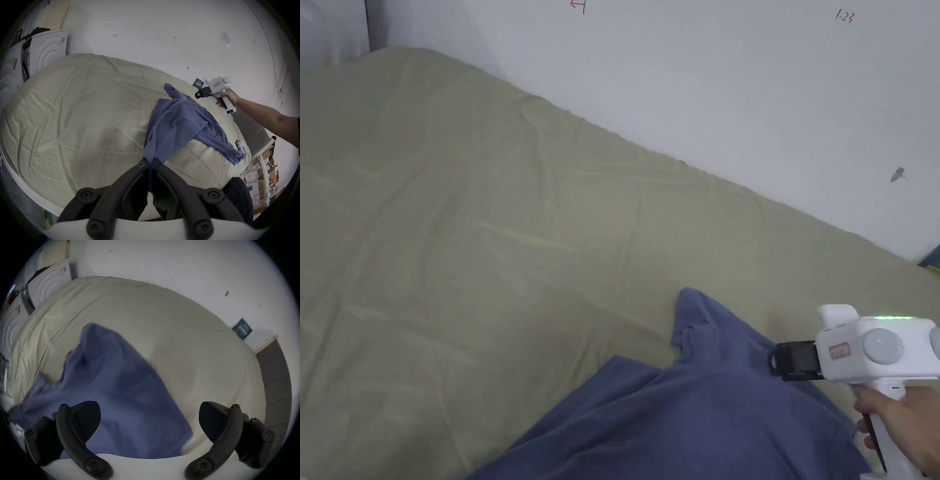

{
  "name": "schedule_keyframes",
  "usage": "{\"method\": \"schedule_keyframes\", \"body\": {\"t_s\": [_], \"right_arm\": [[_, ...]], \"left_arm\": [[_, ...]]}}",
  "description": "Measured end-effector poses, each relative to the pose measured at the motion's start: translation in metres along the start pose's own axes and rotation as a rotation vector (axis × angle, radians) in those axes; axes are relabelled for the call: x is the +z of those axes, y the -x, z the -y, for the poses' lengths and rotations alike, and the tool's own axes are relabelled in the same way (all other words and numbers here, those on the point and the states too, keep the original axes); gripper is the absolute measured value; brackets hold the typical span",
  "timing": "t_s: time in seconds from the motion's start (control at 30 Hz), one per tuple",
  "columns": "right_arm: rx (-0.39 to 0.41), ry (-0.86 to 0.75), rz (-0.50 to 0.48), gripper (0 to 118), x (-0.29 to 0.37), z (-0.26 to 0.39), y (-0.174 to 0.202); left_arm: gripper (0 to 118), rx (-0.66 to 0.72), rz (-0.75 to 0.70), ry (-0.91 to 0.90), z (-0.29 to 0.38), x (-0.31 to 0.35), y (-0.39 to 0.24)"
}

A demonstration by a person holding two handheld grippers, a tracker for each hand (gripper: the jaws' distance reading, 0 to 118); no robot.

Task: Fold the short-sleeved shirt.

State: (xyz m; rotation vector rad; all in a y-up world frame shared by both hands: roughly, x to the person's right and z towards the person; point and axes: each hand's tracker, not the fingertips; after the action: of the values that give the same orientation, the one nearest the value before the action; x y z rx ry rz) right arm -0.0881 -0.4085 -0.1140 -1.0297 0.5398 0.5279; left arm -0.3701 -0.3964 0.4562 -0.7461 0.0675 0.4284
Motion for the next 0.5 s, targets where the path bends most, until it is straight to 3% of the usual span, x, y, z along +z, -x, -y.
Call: {"method": "schedule_keyframes", "body": {"t_s": [0.1, 0.2, 0.4, 0.43, 0.5], "right_arm": [[-0.012, -0.053, 0.031, 118, -0.018, -0.022, -0.005], [-0.072, 0.000, -0.019, 118, -0.036, -0.031, -0.012], [-0.105, 0.035, -0.025, 113, -0.053, -0.023, -0.016], [-0.104, 0.035, -0.027, 95, -0.052, -0.020, -0.016], [-0.076, 0.027, -0.046, 17, -0.050, -0.015, -0.014]], "left_arm": [[0, -0.003, -0.011, -0.005, 0.001, 0.000, 0.001], [0, -0.009, -0.014, 0.005, 0.002, -0.005, -0.001], [0, -0.022, -0.018, 0.012, 0.002, -0.009, -0.004], [0, -0.018, -0.018, 0.010, 0.002, -0.008, -0.004], [0, 0.002, -0.007, 0.004, 0.001, -0.007, -0.003]]}}
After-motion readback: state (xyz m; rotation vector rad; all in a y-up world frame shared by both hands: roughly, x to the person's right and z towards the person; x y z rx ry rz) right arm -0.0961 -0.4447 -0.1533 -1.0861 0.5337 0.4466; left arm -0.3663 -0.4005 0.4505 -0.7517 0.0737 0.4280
